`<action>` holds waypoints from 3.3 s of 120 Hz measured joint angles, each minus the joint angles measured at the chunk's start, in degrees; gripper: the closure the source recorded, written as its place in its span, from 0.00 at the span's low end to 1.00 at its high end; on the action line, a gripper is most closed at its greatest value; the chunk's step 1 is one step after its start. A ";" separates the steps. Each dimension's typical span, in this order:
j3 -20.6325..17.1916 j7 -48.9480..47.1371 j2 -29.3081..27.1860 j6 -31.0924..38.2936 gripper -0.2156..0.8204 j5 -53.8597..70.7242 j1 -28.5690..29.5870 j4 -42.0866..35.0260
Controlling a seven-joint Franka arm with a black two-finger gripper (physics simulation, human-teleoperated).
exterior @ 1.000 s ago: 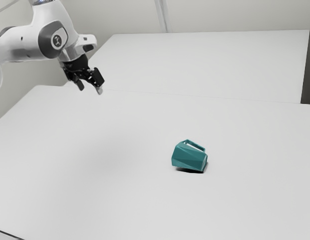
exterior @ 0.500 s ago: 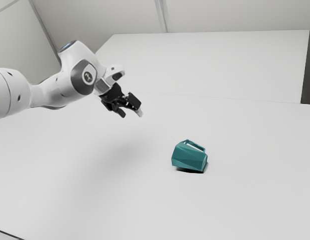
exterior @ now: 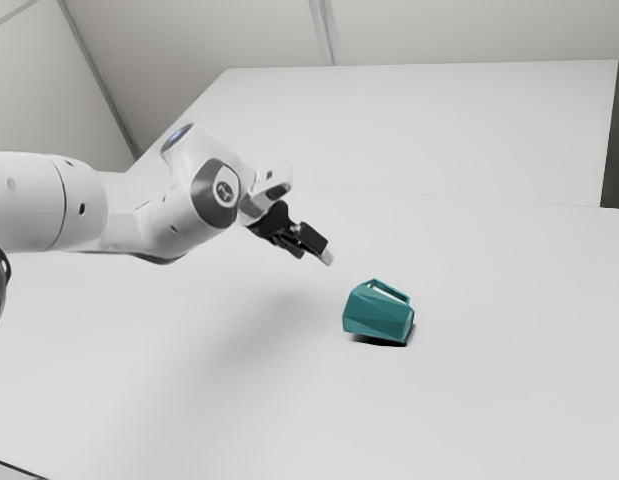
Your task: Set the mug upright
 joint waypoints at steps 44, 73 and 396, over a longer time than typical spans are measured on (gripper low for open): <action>6.77 7.10 0.21 4.43 0.21 -11.72 -12.64 -1.99; 4.93 9.75 -0.69 5.22 0.21 -17.09 -12.81 -6.16; 7.72 1.86 -8.24 -4.97 0.97 27.91 -4.62 -2.98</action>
